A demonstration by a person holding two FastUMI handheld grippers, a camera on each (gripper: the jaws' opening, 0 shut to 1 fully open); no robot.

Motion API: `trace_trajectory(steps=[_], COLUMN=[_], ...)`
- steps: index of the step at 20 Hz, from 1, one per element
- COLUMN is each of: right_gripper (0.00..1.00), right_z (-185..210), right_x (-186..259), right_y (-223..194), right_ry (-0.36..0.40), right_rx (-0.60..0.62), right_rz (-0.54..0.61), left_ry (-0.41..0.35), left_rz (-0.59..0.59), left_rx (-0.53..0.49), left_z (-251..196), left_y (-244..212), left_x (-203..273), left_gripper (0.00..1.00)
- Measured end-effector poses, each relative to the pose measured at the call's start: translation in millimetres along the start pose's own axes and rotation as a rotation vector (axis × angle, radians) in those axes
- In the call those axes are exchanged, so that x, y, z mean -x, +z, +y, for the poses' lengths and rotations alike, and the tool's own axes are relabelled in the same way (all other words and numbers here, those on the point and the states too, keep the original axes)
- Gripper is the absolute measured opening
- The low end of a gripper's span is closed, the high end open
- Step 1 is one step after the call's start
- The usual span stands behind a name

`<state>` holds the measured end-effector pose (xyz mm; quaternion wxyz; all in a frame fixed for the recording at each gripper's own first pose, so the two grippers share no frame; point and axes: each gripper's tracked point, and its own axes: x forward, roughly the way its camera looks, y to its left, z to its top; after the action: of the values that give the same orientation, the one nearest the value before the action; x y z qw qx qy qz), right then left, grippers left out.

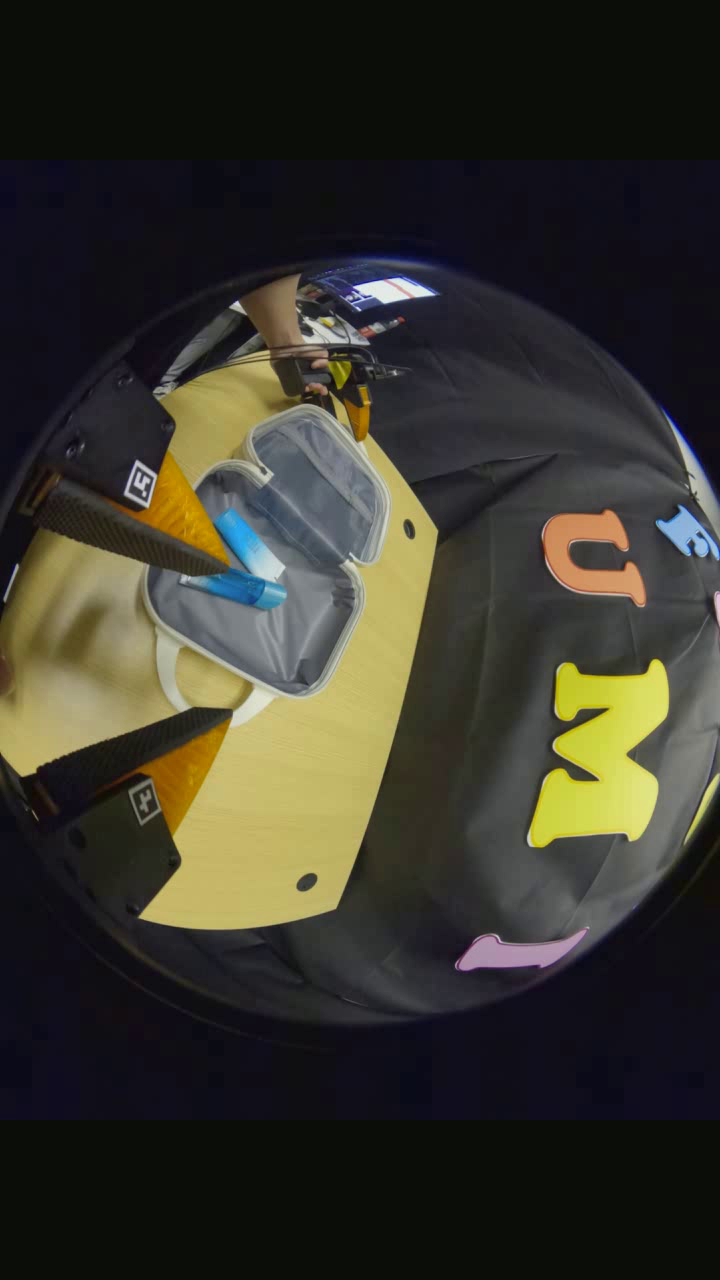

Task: First open the suitcase, pack the skin care products into it, and then close the suitcase.

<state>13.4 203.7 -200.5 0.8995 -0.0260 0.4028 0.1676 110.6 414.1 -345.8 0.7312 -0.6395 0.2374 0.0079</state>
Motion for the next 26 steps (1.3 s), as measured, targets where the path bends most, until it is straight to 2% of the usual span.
trace_trajectory(steps=[1,2,3,4,6,11,15,17,21,24,26], right_gripper=[0.77,0.79,0.79,0.79,0.79,0.79,0.79,0.79,0.79,0.79,0.79], right_z=[1,1,1,2,1,-8,-18,-25,-49,-65,-77], right_x=[1,2,2,3,9,31,54,65,85,90,96], right_y=[1,1,2,2,3,8,12,12,11,8,4], right_ry=[0.003,0.006,0.009,0.014,0.017,-0.003,-0.021,-0.032,-0.077,-0.105,-0.122], right_rx=[-0.002,-0.004,-0.007,-0.011,-0.028,-0.070,-0.085,-0.098,-0.131,-0.156,-0.163], right_rz=[-0.003,-0.006,-0.010,-0.013,-0.023,-0.093,-0.162,-0.193,-0.240,-0.254,-0.257], left_ry=[-0.003,0.004,0.005,-0.003,-0.046,-0.143,-0.206,-0.233,-0.264,-0.244,-0.245], left_rz=[-0.008,-0.009,-0.010,-0.015,-0.025,-0.023,0.003,0.028,0.092,0.127,0.137], left_rx=[-0.003,-0.012,-0.017,-0.017,-0.026,-0.137,-0.257,-0.303,-0.504,-0.663,-0.706], left_z=[-1,-2,-4,-10,-36,-110,-181,-215,-273,-282,-285], left_y=[0,0,0,1,3,-6,-36,-64,-143,-202,-230], left_x=[-2,-1,-1,1,8,20,25,25,23,17,6], left_gripper=[0.52,0.27,0.34,0.25,0.18,0.14,0.13,0.11,0.12,0.12,0.12])
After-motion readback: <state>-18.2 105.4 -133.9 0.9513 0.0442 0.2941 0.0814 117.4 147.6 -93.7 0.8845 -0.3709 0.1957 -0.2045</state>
